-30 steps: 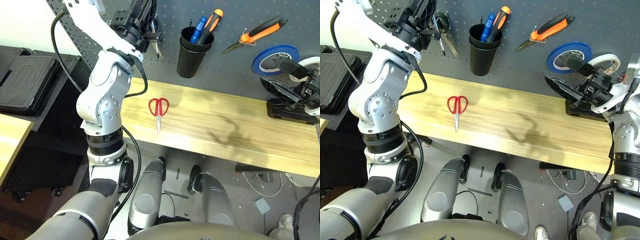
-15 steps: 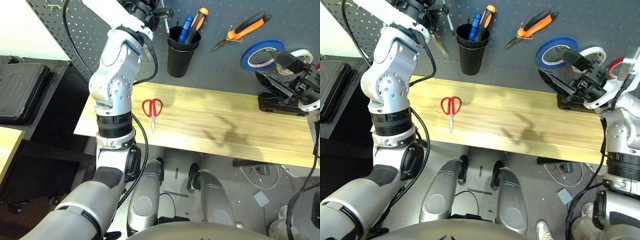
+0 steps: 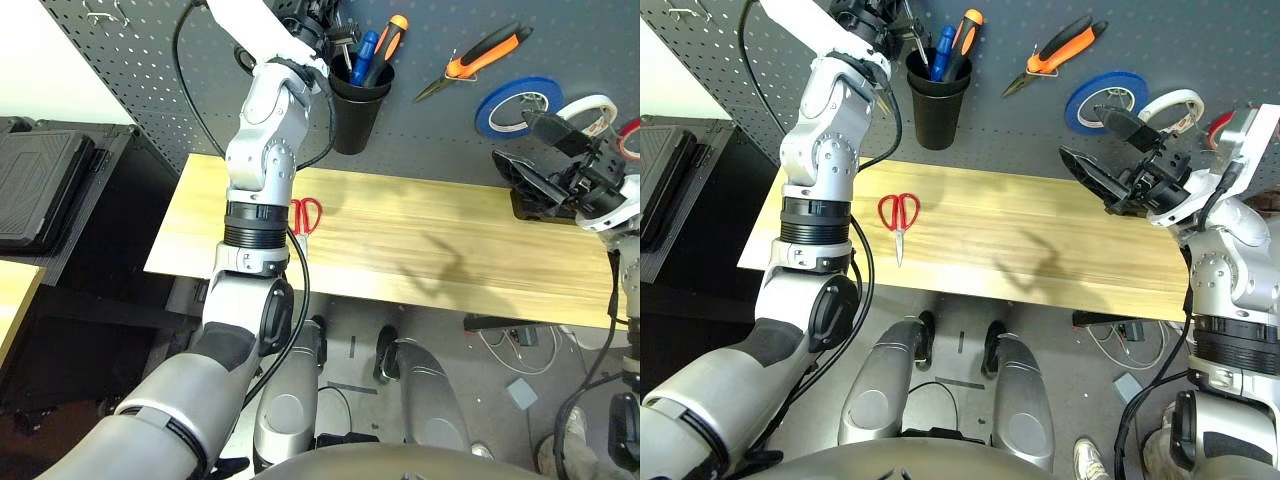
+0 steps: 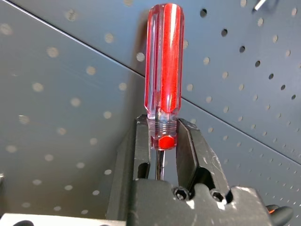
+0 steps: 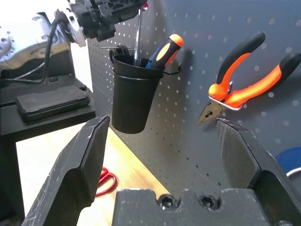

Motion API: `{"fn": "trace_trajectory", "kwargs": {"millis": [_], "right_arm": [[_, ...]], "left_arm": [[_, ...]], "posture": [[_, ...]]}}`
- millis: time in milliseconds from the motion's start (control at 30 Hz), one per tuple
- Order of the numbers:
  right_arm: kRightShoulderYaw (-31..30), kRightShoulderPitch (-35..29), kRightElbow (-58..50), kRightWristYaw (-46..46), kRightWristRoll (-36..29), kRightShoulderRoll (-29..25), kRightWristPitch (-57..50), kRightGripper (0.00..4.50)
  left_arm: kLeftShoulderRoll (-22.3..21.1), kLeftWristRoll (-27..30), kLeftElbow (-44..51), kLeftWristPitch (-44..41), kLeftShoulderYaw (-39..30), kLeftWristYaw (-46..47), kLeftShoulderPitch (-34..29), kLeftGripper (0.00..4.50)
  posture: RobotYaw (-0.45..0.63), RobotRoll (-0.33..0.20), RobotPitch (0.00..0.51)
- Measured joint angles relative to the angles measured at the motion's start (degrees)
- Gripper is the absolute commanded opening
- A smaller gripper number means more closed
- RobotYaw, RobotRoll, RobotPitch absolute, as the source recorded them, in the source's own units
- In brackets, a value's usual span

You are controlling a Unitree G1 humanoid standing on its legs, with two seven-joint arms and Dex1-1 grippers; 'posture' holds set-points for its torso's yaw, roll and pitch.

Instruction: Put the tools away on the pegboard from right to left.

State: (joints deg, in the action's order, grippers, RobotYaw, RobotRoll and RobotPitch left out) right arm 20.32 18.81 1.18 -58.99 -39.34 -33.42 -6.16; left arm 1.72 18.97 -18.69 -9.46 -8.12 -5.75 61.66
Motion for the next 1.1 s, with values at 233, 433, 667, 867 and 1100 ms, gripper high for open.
{"fn": "trace_trajectory", "kwargs": {"millis": [233, 433, 667, 867, 1100], "right_arm": [[0.0, 0.0, -0.7, 0.6, 0.2, 0.4, 0.2, 4.5], [-0.8, 0.1, -0.4, 0.4, 1.1, 0.9, 1.1, 4.5], [-1.9, 0.7, 1.2, -0.3, 1.8, 2.1, 1.8, 4.5], [-3.8, -0.3, 1.3, -1.8, 2.3, 2.6, 2.0, 4.5], [-9.1, -3.2, 1.9, -0.4, 8.6, 2.7, 2.0, 4.5]], "left_arm": [[0.4, -2.9, -0.1, 0.8, 4.4, -3.0, -2.4, 2.58], [-0.2, -3.2, 2.6, 0.5, 4.8, -3.8, -2.5, 4.47], [-2.8, -3.2, 9.0, -3.0, 4.4, -3.3, -2.6, 4.47], [-6.2, -2.9, 21.1, -10.2, 4.2, -2.8, -6.6, 4.47], [-7.6, -2.9, 33.6, -21.0, 6.5, -1.6, -19.7, 4.47]], "posture": [[0.09, 0.0, 0.22], [0.1, 0.0, 0.221], [0.12, 0.0, 0.224], [0.14, 0.0, 0.232], [0.17, 0.0, 0.245]]}}
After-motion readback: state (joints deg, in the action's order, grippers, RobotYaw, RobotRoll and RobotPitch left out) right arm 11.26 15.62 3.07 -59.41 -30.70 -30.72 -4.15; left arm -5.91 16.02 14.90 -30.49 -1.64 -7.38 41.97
